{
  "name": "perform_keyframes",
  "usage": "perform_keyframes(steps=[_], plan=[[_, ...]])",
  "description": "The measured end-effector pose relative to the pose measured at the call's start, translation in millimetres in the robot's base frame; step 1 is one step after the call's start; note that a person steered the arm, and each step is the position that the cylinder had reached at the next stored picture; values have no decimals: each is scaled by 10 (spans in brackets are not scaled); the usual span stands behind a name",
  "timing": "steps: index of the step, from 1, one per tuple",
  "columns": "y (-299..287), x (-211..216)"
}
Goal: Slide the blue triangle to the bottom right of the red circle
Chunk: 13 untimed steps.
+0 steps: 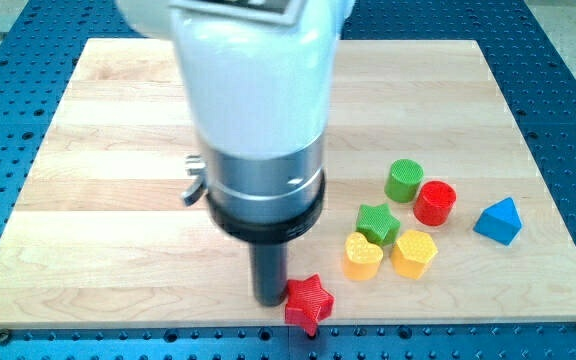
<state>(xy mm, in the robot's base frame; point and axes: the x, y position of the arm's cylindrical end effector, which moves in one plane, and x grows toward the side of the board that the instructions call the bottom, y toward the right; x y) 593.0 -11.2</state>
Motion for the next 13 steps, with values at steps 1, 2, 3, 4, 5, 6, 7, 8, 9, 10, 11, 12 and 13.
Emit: perform_keyframes(steps=[1, 2, 3, 4, 5, 6, 7, 8, 9, 10, 11, 12, 13], plan=[[49, -269], [29, -795], [687, -1420], [1447, -1609], [1349, -1253], [1357, -898], [1382, -895], [1746, -1081], [2178, -1138], [2193, -1022], [2179, -996], [2018, -927], [2033, -881]])
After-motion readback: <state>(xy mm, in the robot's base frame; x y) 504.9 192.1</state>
